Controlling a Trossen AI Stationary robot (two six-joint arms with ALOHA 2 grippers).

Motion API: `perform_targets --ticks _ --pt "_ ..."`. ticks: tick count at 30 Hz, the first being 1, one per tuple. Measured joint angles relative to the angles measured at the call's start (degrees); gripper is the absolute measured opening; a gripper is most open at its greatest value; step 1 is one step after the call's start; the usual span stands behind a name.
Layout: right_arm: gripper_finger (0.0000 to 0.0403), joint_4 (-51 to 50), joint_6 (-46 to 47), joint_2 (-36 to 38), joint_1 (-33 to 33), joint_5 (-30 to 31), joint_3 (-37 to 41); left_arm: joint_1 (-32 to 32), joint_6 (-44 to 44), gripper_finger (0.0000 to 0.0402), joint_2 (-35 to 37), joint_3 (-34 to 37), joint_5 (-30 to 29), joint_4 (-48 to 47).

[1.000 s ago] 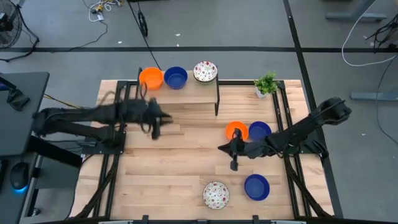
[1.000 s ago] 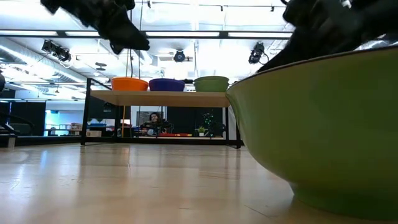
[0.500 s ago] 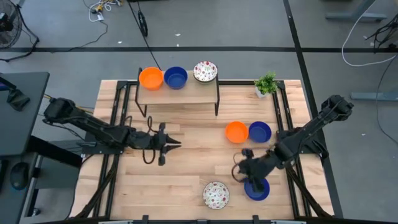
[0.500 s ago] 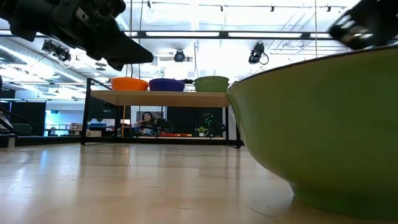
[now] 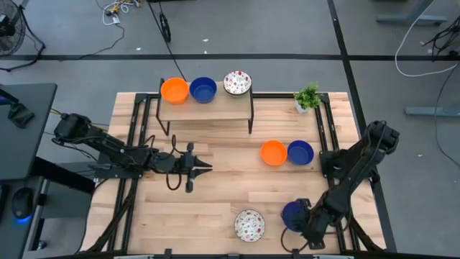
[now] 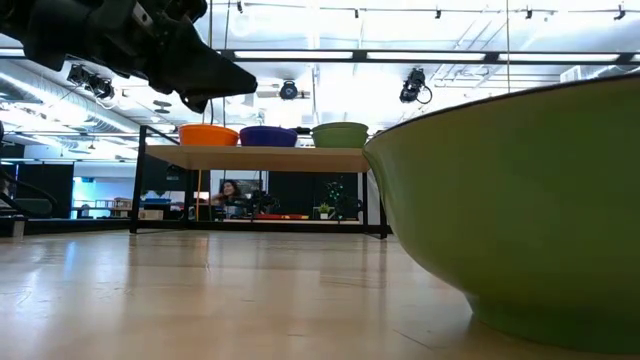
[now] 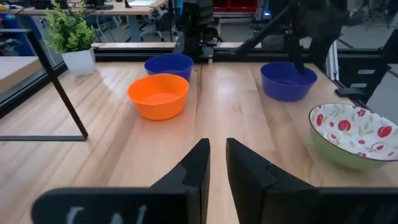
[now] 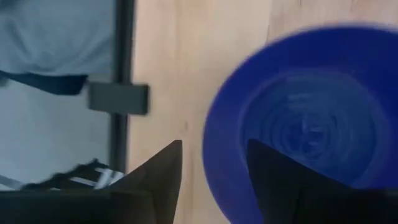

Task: Pick & Place Mini bowls
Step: Stack the blue bowl on top of the other blue bowls on the shelf

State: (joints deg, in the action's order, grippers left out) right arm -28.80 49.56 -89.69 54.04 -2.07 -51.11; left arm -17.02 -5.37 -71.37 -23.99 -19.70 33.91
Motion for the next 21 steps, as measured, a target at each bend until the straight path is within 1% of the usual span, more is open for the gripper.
perform_targets --ticks 3,6,8,11,15,17,19,21 --pt "0.0165 0.0 -0.8 -2.3 0.7 0.2 0.0 0.0 0.0 0.0055 0.0 0.0 0.0 0.5" --pt "0.0145 -0.3 -2.6 -4.5 1.1 2.6 0.0 -0.1 0.0 0.0055 0.0 0.0 0.3 3.4" --pt "0.0125 -0.4 -3.6 -5.4 1.1 4.1 0.0 -0.1 0.6 0.0055 0.0 0.0 1.3 5.3" --pt "0.0083 -0.8 -6.7 -5.5 0.8 4.7 0.0 -0.6 2.1 0.0055 0.0 -0.5 3.1 7.0" --pt "0.0017 -1.0 -13.8 -4.2 -1.2 6.0 0.0 -1.5 5.3 0.0055 -0.9 -3.5 3.3 7.2" --pt "0.0009 -0.9 -18.4 -2.9 -3.7 6.6 -0.1 -1.6 6.7 0.0055 -2.5 -5.5 3.3 6.2" --pt "0.0016 -1.4 -22.7 -1.3 -7.0 8.0 0.0 -0.9 8.0 0.0055 -5.1 -8.5 3.4 5.0" --pt "0.0017 -2.4 -28.5 0.6 -11.4 9.0 -0.5 0.3 9.7 0.0055 -7.1 -10.9 3.7 1.5"
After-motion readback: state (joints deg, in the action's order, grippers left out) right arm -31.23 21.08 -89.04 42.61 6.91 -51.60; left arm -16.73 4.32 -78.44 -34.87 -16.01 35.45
